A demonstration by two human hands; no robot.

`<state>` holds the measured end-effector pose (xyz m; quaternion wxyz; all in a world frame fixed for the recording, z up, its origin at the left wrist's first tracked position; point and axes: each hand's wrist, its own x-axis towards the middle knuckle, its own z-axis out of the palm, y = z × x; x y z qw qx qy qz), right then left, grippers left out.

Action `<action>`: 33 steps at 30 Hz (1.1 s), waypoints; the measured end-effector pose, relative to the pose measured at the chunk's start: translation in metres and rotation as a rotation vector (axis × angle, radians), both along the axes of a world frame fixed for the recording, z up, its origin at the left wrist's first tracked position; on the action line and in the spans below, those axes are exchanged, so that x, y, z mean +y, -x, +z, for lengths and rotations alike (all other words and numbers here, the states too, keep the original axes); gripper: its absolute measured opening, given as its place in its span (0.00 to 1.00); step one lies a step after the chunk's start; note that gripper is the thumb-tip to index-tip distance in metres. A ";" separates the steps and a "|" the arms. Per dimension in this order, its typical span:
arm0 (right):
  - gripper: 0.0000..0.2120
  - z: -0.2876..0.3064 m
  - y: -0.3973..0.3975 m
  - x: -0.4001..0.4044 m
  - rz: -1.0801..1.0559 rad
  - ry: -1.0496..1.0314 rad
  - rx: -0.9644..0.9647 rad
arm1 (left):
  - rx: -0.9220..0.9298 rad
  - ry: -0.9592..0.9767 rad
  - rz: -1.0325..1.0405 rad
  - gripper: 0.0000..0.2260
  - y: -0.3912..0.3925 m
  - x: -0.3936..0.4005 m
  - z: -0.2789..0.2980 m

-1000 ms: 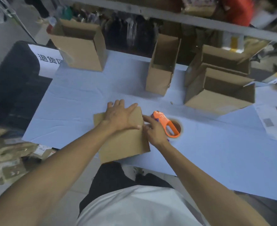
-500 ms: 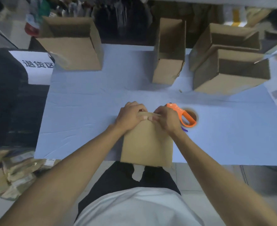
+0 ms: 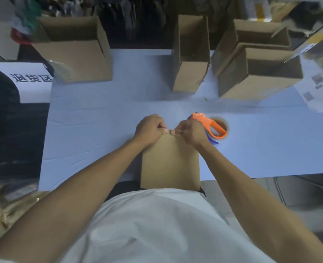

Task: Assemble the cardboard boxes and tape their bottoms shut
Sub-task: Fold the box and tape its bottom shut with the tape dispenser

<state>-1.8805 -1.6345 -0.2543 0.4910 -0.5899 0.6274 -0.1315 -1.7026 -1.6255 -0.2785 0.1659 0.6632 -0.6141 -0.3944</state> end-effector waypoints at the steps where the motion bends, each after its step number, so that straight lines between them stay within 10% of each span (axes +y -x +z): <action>1: 0.10 0.004 -0.002 -0.004 0.030 -0.011 0.015 | 0.011 -0.015 0.018 0.06 -0.003 -0.002 0.000; 16: 0.24 0.012 -0.008 -0.050 0.168 -0.320 0.452 | 0.109 -0.520 0.321 0.10 0.001 -0.038 0.013; 21: 0.03 -0.004 -0.002 -0.013 0.056 0.027 0.014 | 0.138 -0.326 0.188 0.05 -0.004 -0.026 0.007; 33: 0.06 -0.011 0.000 0.011 0.035 0.221 0.057 | -0.131 0.214 0.000 0.05 -0.005 0.024 -0.012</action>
